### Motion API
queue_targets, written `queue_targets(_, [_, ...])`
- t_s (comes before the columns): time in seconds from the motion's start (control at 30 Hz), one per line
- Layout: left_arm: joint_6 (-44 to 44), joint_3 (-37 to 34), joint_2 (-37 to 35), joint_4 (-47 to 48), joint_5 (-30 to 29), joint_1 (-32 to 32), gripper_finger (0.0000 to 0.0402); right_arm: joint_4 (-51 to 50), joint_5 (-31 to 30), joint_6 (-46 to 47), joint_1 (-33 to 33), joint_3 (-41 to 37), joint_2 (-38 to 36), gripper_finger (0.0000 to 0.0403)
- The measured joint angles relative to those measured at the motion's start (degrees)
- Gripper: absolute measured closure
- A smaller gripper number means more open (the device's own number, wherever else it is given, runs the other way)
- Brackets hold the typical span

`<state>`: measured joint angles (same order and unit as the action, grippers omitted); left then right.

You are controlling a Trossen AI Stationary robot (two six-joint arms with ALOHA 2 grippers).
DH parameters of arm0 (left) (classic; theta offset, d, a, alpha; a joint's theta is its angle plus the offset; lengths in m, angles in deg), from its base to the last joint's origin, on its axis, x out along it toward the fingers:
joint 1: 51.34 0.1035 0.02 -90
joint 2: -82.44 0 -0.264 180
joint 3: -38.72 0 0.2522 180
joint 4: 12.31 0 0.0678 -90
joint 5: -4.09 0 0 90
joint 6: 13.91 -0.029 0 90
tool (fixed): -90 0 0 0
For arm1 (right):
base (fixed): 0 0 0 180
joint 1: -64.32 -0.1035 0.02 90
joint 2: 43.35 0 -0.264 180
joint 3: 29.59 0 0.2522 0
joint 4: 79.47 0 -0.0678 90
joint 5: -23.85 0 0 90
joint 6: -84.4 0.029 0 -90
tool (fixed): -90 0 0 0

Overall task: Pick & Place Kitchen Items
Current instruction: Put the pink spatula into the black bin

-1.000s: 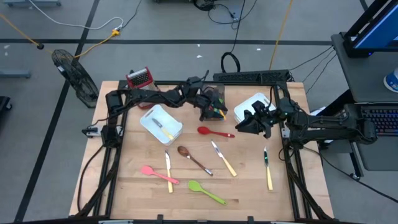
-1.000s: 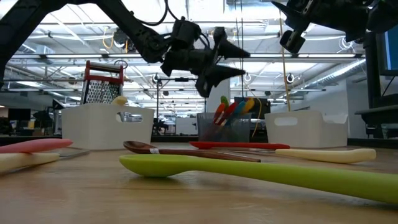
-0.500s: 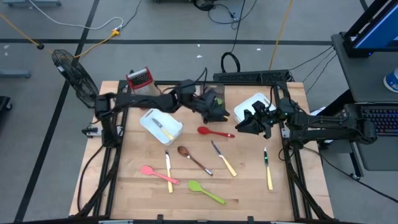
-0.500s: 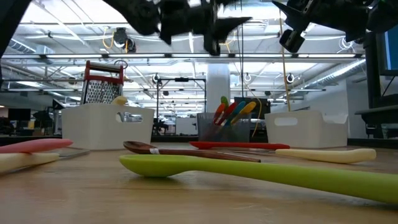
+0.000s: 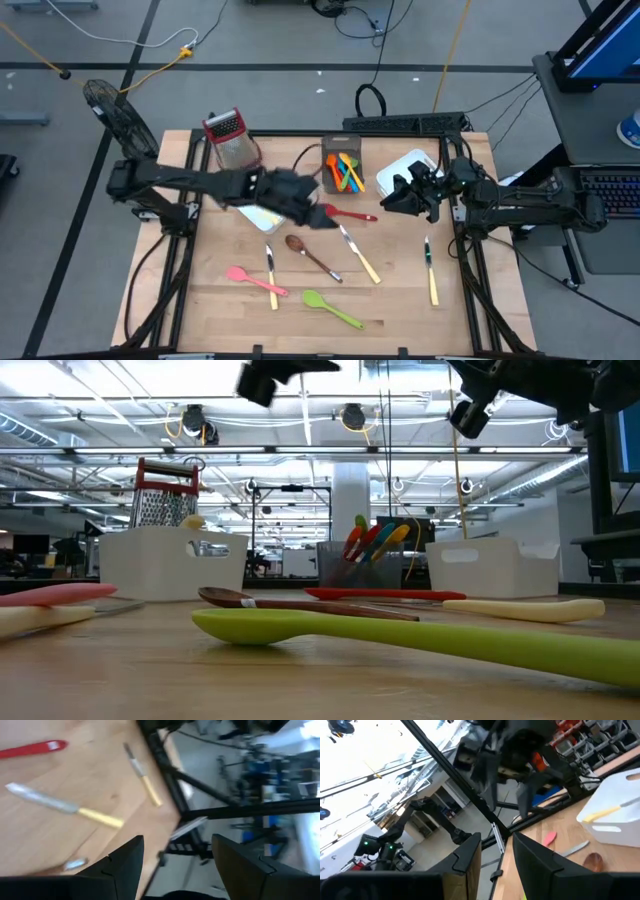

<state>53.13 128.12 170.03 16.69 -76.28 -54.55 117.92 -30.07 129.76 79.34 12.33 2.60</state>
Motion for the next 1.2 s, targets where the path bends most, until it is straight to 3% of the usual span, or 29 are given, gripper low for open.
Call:
queue_targets(0.23, [9.0, 0.0, -1.2, 10.2, -10.4, -9.4, 0.0163, -0.1, 0.0, 0.4, 0.0, 0.0, -0.4, 0.0298])
queue_targets(0.73, [49.8, 0.0, -0.5, 29.5, -20.5, -24.4, 0.0163, -0.1, 0.0, 0.3, 0.0, 0.0, -0.4, 0.0298])
queue_targets(0.97, [53.7, 0.0, -0.5, 29.7, -24.9, -27.7, 0.0163, -0.1, 0.0, 0.2, 0.0, 0.0, -0.4, 0.0298])
queue_targets(1.2, [50.5, 0.0, -0.5, 26.2, -26.3, -28.7, 0.0163, -0.1, 0.0, 0.2, 0.0, 0.0, -0.4, 0.0298])
